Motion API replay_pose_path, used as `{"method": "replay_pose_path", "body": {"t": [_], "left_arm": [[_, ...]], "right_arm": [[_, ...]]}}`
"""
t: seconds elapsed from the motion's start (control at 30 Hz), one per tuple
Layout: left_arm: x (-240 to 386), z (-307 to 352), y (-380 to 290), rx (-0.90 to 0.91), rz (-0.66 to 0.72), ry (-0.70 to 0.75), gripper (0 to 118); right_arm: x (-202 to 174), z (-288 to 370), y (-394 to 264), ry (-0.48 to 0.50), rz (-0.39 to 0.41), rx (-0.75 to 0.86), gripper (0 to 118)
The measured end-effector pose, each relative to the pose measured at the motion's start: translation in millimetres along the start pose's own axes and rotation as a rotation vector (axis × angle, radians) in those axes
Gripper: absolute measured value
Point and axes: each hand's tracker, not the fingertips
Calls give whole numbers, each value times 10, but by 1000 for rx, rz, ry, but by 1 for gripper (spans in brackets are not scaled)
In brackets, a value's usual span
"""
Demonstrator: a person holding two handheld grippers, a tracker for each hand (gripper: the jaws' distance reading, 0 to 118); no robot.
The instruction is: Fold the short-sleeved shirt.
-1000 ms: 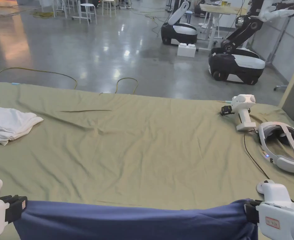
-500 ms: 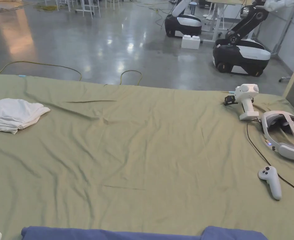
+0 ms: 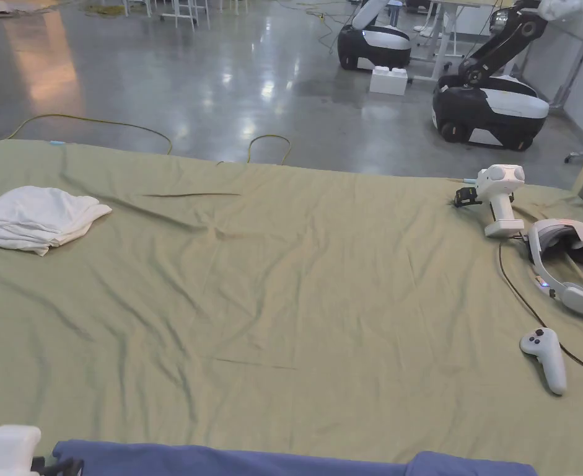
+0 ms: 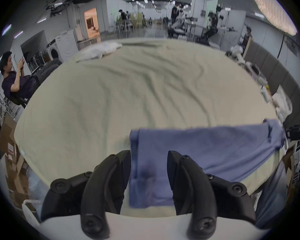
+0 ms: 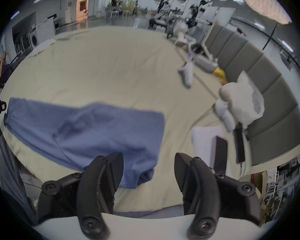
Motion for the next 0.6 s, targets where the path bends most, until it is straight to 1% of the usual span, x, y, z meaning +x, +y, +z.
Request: {"method": "replay_pose_path", "body": {"t": [0.1,0.2,0.37,0.47,0.53,0.6], "left_arm": [[174,138,249,123,-9,-24,49],[381,252,502,263,-33,-15,49],[769,404,886,461,-59,-1,49],[922,499,1013,563,-55,25,48],[1019,569,1072,600,-57,46,48],[1073,613,1112,619,-58,79,47]], "right_arm": [[-41,247,260,-24,-31,125,66],[-137,383,517,31,-99,309,66],[-505,485,950,72,-197,576,65],[-710,542,1126,106,-218,693,62],[-826,609,1209,92,-222,728,61],[-908,677,1239,75,-246,797,61]]}}
